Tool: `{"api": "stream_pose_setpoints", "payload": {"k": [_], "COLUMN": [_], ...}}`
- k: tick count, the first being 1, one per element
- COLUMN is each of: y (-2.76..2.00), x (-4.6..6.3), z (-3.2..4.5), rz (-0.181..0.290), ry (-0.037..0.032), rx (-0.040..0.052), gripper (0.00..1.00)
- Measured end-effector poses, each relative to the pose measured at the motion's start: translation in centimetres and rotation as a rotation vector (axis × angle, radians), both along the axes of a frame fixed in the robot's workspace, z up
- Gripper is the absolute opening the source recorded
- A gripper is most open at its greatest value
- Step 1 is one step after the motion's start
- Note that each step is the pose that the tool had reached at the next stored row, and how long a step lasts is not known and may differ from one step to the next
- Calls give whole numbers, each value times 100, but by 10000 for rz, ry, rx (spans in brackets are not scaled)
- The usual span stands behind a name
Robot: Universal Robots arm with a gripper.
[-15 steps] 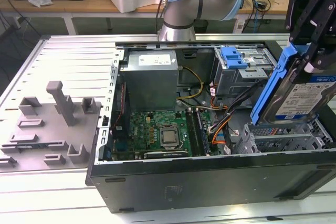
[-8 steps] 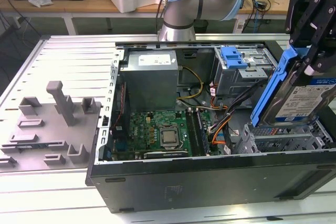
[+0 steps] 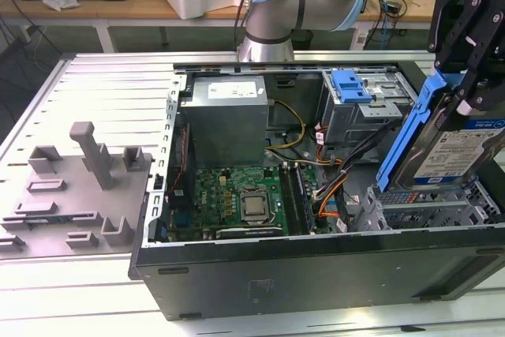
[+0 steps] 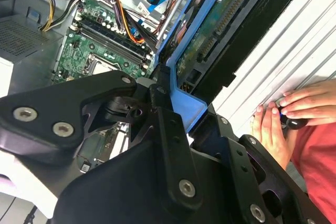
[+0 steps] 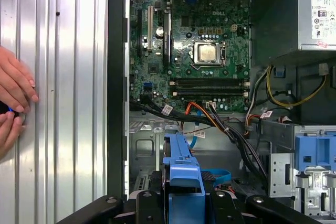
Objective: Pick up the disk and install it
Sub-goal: 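Insert the disk into the insertion slot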
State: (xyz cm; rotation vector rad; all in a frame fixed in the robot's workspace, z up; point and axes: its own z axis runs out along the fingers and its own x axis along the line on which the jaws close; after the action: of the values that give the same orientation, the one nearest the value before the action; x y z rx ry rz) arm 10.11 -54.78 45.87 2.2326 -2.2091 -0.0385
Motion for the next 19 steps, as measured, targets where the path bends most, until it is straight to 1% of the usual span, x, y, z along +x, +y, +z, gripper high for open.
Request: {"api": "stream_pose_setpoints", "payload": {"k": [19], "y": [-6], "x": [-1], "z": [-27], "rz": [0], "ry": [0], "rx": [-3], "gripper": [37]}}
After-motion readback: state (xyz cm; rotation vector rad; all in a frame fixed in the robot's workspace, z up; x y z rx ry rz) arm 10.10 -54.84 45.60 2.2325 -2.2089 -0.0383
